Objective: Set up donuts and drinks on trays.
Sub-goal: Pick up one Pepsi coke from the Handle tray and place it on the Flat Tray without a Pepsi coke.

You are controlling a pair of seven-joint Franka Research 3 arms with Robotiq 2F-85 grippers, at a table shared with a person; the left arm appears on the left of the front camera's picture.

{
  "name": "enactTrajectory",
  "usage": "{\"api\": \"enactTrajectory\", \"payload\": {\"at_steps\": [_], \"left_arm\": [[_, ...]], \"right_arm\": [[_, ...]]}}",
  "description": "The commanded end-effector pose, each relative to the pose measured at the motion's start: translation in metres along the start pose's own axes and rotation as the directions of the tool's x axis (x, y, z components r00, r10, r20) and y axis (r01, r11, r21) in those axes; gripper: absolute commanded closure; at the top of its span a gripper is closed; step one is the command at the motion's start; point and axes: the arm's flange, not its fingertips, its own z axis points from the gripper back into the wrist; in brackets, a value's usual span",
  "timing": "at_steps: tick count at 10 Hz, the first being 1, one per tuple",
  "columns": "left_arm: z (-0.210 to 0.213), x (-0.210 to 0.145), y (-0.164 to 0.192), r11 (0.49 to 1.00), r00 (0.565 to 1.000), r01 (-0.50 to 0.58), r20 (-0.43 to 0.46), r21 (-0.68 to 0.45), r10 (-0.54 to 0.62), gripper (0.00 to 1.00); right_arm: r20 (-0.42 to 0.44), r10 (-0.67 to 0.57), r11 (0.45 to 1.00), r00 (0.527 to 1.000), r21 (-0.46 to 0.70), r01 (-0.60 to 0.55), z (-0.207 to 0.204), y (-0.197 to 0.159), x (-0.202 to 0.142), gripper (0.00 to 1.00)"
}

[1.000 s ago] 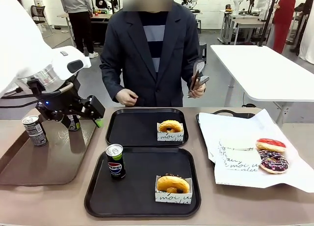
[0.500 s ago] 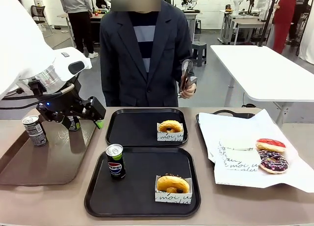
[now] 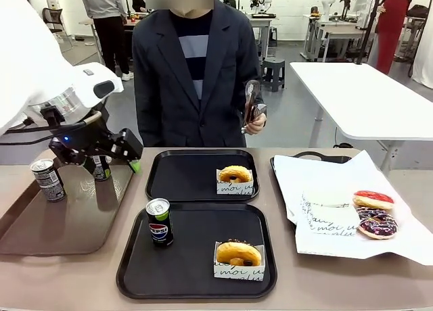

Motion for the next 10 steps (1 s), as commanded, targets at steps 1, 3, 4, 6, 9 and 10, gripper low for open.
{"api": "enactTrajectory", "payload": {"at_steps": [1,3,4,6,9,10], "left_arm": [[-0.007,0.034,0.036,0.987,0.992,-0.126,0.033,0.098,0.124,0.00],[-0.005,0.058,0.097,0.963,0.983,-0.182,0.013,0.197,0.183,0.00],[-0.003,0.054,0.125,0.951,0.975,-0.220,0.011,0.216,0.223,0.00],[-0.006,0.061,0.173,0.931,0.967,-0.246,-0.004,0.271,0.256,0.00],[-0.011,0.057,0.198,0.910,0.936,-0.342,-0.005,0.236,0.353,0.00],[-0.007,0.061,0.199,0.916,0.951,-0.298,0.004,0.266,0.309,0.00]], "right_arm": [[0.026,0.016,1.000,1.000,0.024,-0.017,-0.001,0.000,0.003,0.00],[0.026,0.016,1.000,1.000,0.024,-0.017,-0.001,0.000,0.003,0.00],[0.026,0.016,1.000,1.000,0.024,-0.017,-0.001,0.000,0.003,0.00],[0.026,0.016,1.000,1.000,0.024,-0.017,-0.001,0.000,0.003,0.00],[0.026,0.016,1.000,1.000,0.024,-0.017,-0.001,0.000,0.003,0.00],[0.026,0.016,1.000,1.000,0.024,-0.017,-0.001,0.000,0.003,0.00]]}}
